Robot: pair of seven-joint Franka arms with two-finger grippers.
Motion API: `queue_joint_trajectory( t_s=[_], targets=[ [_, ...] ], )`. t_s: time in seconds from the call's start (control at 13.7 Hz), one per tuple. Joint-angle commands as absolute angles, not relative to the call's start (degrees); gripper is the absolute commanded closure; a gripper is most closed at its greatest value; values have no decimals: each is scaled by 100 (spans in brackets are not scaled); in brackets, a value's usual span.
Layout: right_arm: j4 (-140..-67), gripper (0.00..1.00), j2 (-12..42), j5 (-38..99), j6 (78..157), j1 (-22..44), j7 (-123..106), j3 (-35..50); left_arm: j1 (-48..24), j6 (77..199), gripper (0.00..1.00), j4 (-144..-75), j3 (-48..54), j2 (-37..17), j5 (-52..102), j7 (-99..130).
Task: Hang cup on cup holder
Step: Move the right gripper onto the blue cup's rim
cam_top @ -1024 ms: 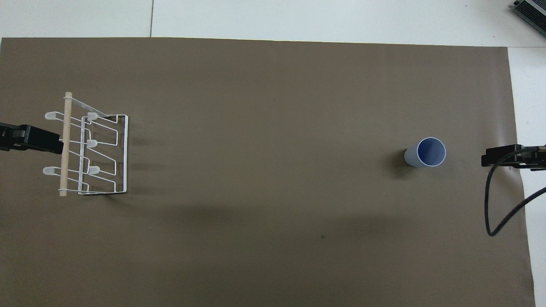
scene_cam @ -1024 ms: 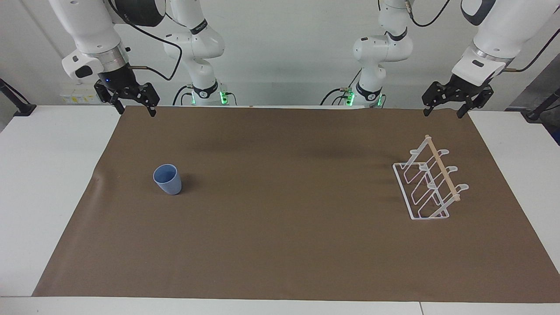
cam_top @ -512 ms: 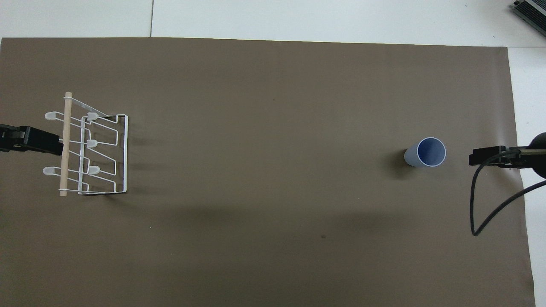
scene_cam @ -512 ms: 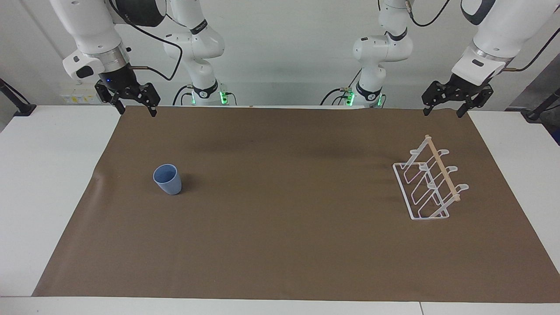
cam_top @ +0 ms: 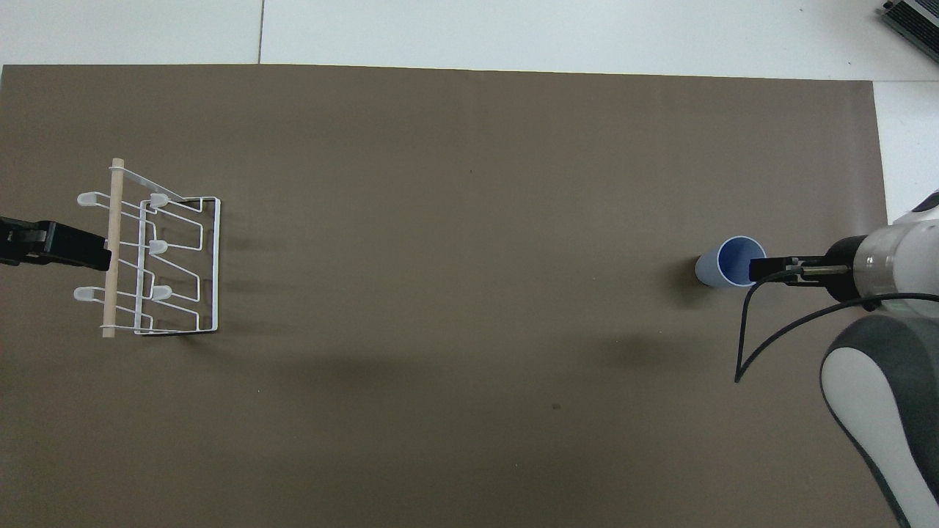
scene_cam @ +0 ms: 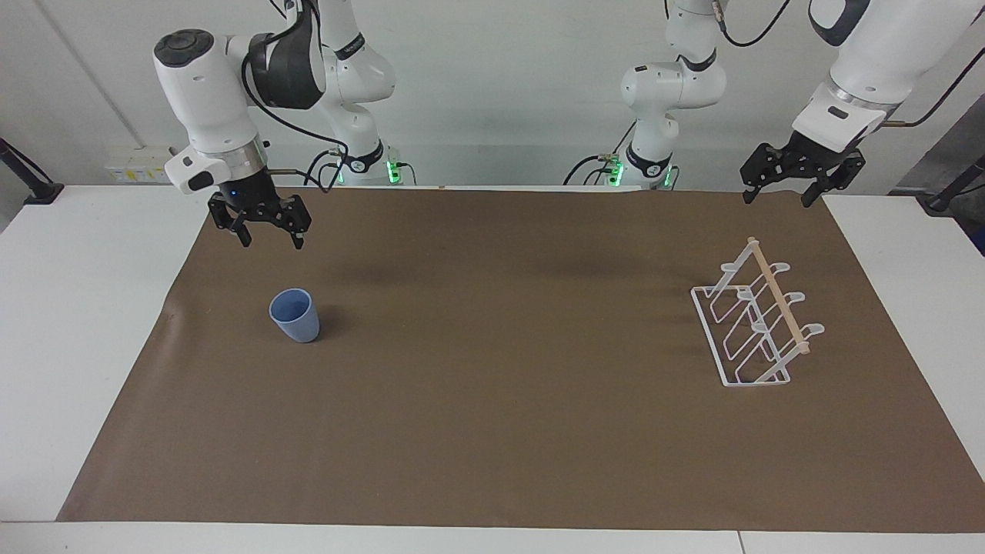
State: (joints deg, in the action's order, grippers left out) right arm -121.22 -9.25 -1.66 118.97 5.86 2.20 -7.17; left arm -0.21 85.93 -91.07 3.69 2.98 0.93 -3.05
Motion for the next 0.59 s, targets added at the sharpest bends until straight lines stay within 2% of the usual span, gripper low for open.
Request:
queue_joint_trajectory(
  t_s=[0.0,0.29,0.51],
  targets=[
    [-12225,0,-608,-79,12347,580,114,-712,0,8771,0,-9439,360,536,88,-316],
    [-12225,0,139,-79,13006,563,105,-712,-9,8780,0,-9518,360,571,88,-308],
    [-12226,0,342,-79,13271,580,105,-712,-9,8754,0,-9527,369,571,88,-308]
  ],
)
